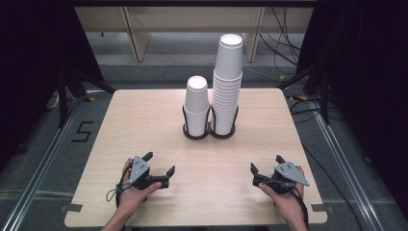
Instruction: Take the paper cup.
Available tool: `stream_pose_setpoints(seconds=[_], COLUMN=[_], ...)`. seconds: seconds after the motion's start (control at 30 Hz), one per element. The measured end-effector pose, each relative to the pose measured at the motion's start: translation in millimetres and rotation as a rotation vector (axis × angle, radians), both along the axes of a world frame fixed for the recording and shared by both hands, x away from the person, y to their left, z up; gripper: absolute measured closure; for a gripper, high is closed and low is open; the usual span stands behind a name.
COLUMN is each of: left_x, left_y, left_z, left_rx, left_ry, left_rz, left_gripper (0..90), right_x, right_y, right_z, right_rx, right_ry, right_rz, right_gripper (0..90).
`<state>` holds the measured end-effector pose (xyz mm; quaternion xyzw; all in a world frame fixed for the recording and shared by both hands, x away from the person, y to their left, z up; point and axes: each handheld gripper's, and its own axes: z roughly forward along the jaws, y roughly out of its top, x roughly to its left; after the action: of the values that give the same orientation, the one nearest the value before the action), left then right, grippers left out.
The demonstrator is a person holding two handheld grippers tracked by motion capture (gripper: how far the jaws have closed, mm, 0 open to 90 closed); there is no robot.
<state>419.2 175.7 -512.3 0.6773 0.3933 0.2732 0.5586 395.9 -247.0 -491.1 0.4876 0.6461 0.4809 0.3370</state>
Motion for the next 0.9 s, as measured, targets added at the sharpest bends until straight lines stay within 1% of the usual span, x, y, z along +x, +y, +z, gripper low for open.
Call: stream_pose_setpoints(seconds=[0.03,0.07,0.1,0.13,0.17,0.2,0.23,0.27,0.3,0.33,0.37,0.4,0.43,0.47,0.5,0.53,0.57,0.6,0.63,0.67,0.7,0.73,0.77,0.8,0.83,0.87,0.9], left_x=[0.9,1.5,2.4,3.2,2.6,1.8,0.8,0.1,-0.4,-0.6,-0.8,-0.6,-0.6,1.4,1.5,2.4,4.4,6.8,10.7,14.3,17.0,21.4,21.4,30.3,33.3,37.2,37.2], left_y=[0.1,-0.2,-0.8,-1.9,-2.4,-3.0,-3.5,-3.7,-4.1,-4.2,-4.5,-4.7,-4.7,-5.2,-5.4,-6.4,-7.6,-9.0,-11.1,-13.9,-16.0,-19.7,-19.7,-27.9,-31.1,-35.2,-35.2], left_z=[0.0,0.7,0.5,0.0,0.6,0.7,0.6,0.7,0.6,0.6,0.6,0.6,0.6,0.7,3.2,5.0,8.7,13.9,21.7,28.2,33.6,40.1,40.1,55.7,60.9,68.0,68.0], left_rx=[0.000,0.009,0.008,0.004,0.020,0.027,0.030,0.036,0.036,0.039,0.041,0.039,0.039,0.007,0.014,0.011,0.013,0.008,0.001,-0.004,-0.002,-0.008,-0.008,0.002,0.001,0.002,0.002], left_ry=[-0.002,0.008,0.007,-0.001,0.002,-0.003,-0.010,-0.014,-0.016,-0.017,-0.018,-0.020,-0.020,-0.016,-0.001,-0.005,-0.014,-0.019,-0.027,-0.040,-0.046,-0.060,-0.060,-0.084,-0.094,-0.105,-0.105], left_rz=[0.001,0.003,0.003,0.004,0.006,0.003,0.001,0.001,0.001,0.000,-0.002,-0.006,-0.006,-0.030,-0.039,-0.049,-0.059,-0.069,-0.082,-0.088,-0.094,-0.105,-0.105,-0.120,-0.125,-0.134,-0.134], left_gripper=[0.2,0.2,0.4,0.6,0.7,0.7,0.9,1.0,1.0,1.0,1.0,1.0,1.1,1.1,1.1,1.1,1.1,1.1,1.1,1.1,1.3,1.3,1.3,1.4,1.6,1.7,1.8], right_x=[1.0,2.0,0.9,2.2,1.2,0.2,1.9,-0.4,1.3,0.6,1.3,1.5,1.4,2.7,2.4,0.7,1.9,1.1,3.3,3.5,4.3,5.2,5.2,5.9,5.6,6.6,6.6], right_y=[-0.4,-2.1,-1.6,-1.3,-1.8,-2.2,-3.6,-1.6,-2.4,-0.7,-1.6,0.4,0.9,2.3,2.5,4.9,4.2,6.2,4.3,6.3,7.3,5.7,8.0,8.7,9.4,9.9,9.9], right_z=[-1.5,-3.4,-4.7,-6.6,-6.9,-6.8,-7.6,-6.7,-6.9,-6.9,-6.4,-7.0,-6.3,-6.4,-5.5,-5.0,-4.8,-4.5,-4.0,-4.3,-4.5,-3.8,-4.4,-4.8,-4.7,-4.9,-4.9], right_rx=[0.000,-0.029,-0.006,-0.009,-0.004,-0.005,-0.005,-0.004,-0.024,-0.018,-0.031,-0.013,-0.029,-0.016,-0.039,-0.014,-0.030,-0.013,-0.038,-0.013,-0.010,-0.042,-0.022,-0.028,-0.030,-0.032,-0.032], right_ry=[-0.009,-0.026,-0.013,-0.027,-0.014,-0.016,-0.030,-0.008,-0.029,-0.005,-0.009,-0.021,-0.025,-0.029,-0.027,-0.017,-0.029,-0.018,-0.041,-0.025,-0.031,-0.041,-0.020,-0.018,-0.026,-0.028,-0.028], right_rz=[0.011,0.012,0.018,0.017,0.007,-0.004,0.010,-0.012,-0.006,-0.015,-0.005,0.000,-0.002,0.011,-0.001,-0.023,-0.017,-0.025,-0.012,-0.009,-0.009,-0.008,-0.002,0.002,-0.005,0.006,0.006], right_gripper=[4.6,4.7,4.9,5.2,5.2,5.4,5.7,5.7,5.7,5.8,5.8,5.8,5.8,5.8,5.8,5.9,5.9,5.9,5.9,5.9,5.9,5.9,5.9,5.9,5.9,5.9,5.9])
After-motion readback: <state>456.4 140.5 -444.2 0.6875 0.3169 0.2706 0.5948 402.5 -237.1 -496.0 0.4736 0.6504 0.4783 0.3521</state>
